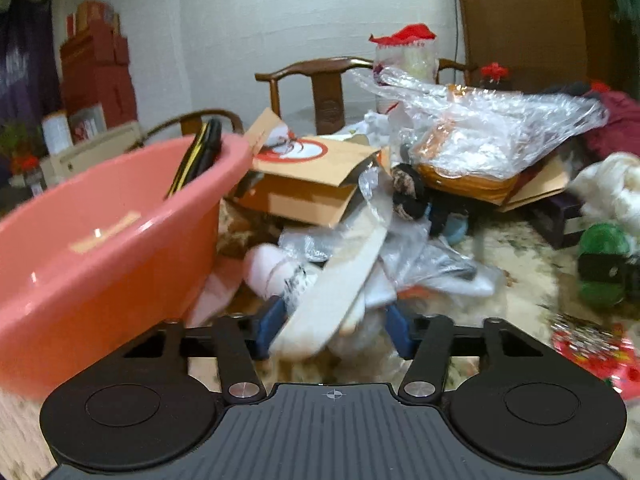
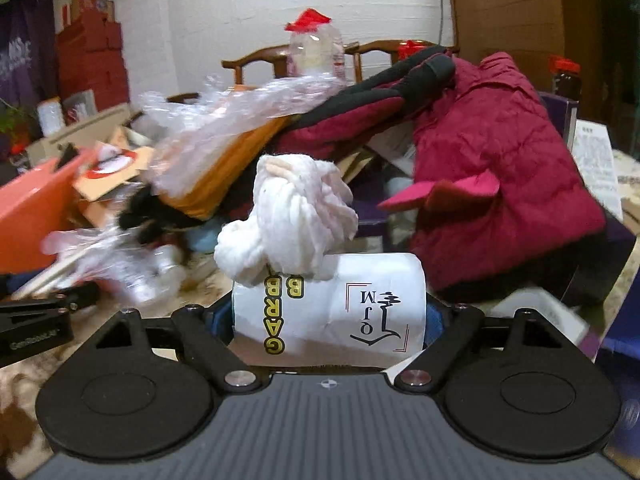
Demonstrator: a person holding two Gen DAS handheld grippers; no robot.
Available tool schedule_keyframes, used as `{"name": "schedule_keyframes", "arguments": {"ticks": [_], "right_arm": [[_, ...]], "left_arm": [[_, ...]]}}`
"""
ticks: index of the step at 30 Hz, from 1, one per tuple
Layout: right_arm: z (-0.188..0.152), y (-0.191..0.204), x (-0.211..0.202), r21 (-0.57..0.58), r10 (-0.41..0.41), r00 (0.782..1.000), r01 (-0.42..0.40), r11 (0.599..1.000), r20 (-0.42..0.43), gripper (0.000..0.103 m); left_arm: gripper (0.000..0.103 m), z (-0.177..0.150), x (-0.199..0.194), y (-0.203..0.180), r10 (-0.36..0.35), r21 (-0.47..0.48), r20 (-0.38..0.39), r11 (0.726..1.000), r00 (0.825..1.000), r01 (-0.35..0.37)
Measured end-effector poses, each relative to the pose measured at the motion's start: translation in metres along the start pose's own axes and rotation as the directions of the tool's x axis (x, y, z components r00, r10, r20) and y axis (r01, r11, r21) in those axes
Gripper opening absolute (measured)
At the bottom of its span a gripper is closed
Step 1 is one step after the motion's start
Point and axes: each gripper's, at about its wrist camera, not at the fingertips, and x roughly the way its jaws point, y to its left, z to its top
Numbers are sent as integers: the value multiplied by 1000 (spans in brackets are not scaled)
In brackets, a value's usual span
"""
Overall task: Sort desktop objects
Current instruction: 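Grasp the white GARBO paper roll with the right gripper, then grasp the white bottle with the left gripper while the right gripper holds the roll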
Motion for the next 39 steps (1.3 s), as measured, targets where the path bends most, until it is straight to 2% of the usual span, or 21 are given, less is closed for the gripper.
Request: {"name": "schedule_keyframes", "arguments": {"ticks": [1,2,4,6,11,12,13,14,15,16,17,18,19,21,24,27,30,34,36,38,39], "right_arm": [[-3,3,-5,0,9,1000,-9,1000,7,87],[-6,5,-10,-1,20,1000,-20,1000,14,87],[-7,8,-16,4,44,999,-44,999,24,87],[-9,12,-22,5,63,997,-63,998,40,87],[-8,17,-26,-29,59,997,-58,998,58,87],[-8,17,-27,-27,61,996,-59,998,60,87],[-9,15,-28,-24,63,996,-62,998,59,87],[-10,14,-28,-20,68,996,-67,998,53,87],[-10,13,-28,-14,74,996,-73,997,48,87],[-10,12,-27,-6,78,996,-77,997,45,87],[-10,11,-27,2,82,996,-82,997,40,87],[-11,10,-27,8,86,996,-87,996,38,87],[-11,9,-25,16,90,995,-91,996,35,87],[-11,7,-25,24,95,995,-96,995,34,87],[-11,7,-24,25,102,994,-103,994,33,87],[-10,8,-23,22,109,994,-110,994,31,87],[-10,7,-22,22,114,993,-115,993,29,87],[-10,6,-21,23,118,993,-118,993,28,87],[-10,6,-22,25,119,992,-120,992,30,87],[-10,5,-23,25,117,993,-117,993,31,87],[-10,5,-23,25,114,993,-114,993,31,87]], "left_arm": [[38,-3,-4,2,-14,-7,-5,1000,1000,14],[32,-6,-8,3,-27,-9,-9,1000,1000,27],[32,-9,-16,7,-51,-32,-5,998,999,51],[32,-12,-25,8,-28,-27,22,999,999,28],[32,-15,-33,5,18,1,29,1000,999,-18],[35,-15,-33,5,28,-1,27,1000,999,-28],[45,-15,-32,7,36,-4,25,999,999,-35],[58,-13,-33,9,36,-9,29,999,999,-35],[68,-11,-34,11,46,-16,39,999,998,-45],[88,-8,-34,12,64,-21,55,998,996,-63],[99,-5,-35,12,91,-28,84,996,992,-89],[98,-1,-36,13,103,-42,106,994,989,-99],[98,4,-32,14,84,-57,98,995,992,-78],[98,14,-19,14,42,-76,42,996,998,-39],[98,19,-1,7,108,-61,0,992,994,-108],[100,23,11,2,117,-62,-13,991,993,-117],[102,29,28,-2,123,-56,-64,990,990,-127],[101,25,42,-1,70,-106,-71,991,995,-77],[88,22,37,-2,49,-112,-49,992,998,-54],[66,20,30,-4,20,-83,-40,996,999,-24],[62,17,28,-8,27,-48,-46,998,999,-29]]}}
